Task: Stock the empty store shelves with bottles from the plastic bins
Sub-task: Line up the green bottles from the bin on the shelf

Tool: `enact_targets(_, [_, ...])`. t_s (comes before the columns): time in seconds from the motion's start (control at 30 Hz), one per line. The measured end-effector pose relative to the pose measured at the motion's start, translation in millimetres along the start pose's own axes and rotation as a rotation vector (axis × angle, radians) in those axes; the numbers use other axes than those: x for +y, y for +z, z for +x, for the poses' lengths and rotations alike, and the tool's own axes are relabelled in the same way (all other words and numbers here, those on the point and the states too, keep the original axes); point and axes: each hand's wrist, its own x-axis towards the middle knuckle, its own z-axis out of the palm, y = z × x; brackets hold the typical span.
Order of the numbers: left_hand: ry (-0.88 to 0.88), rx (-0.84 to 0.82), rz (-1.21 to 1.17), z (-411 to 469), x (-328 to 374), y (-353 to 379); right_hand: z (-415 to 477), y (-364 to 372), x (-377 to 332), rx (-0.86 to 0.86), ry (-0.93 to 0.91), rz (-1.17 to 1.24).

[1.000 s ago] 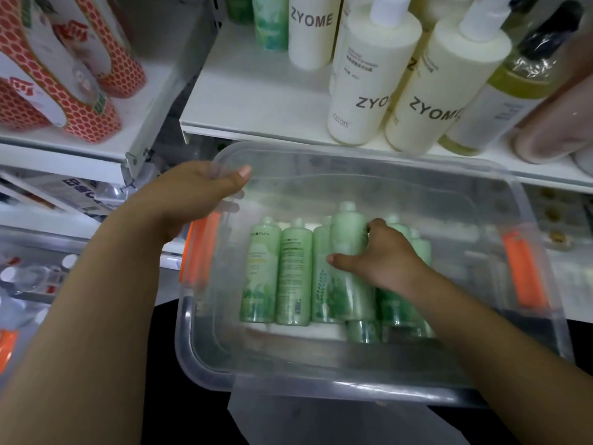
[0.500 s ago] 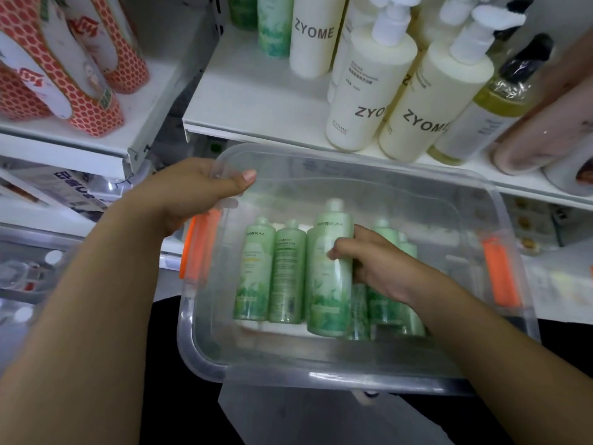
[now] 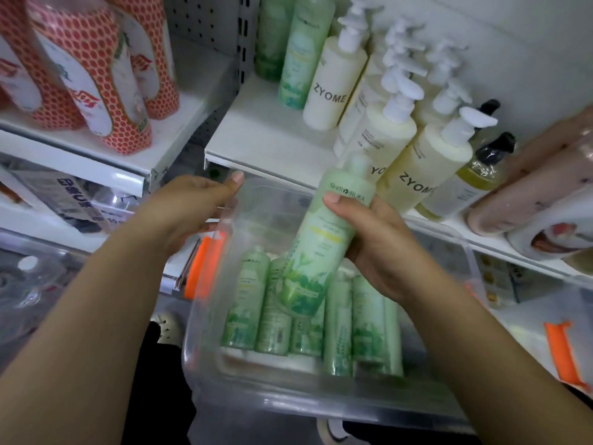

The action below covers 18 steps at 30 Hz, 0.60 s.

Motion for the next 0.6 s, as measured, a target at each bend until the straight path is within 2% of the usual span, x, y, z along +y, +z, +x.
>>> enact_targets(0.3, [0.061, 0.155, -0.174, 14.8, 2.9, 2.7, 47.4, 33.8, -92.0, -0.002, -0.424, -0.134])
enact_targets(0.4, [0.100, 0.163, -0.221, 20.6, 3.6, 11.0, 73.6, 38.6, -103.3, 0.027, -0.446, -0.237])
enact_targets(0.6, [0.190, 0.222, -0.248, 20.4, 9.8, 28.8, 113.2, 39.5, -91.9, 0.062, -0.366, -0.326])
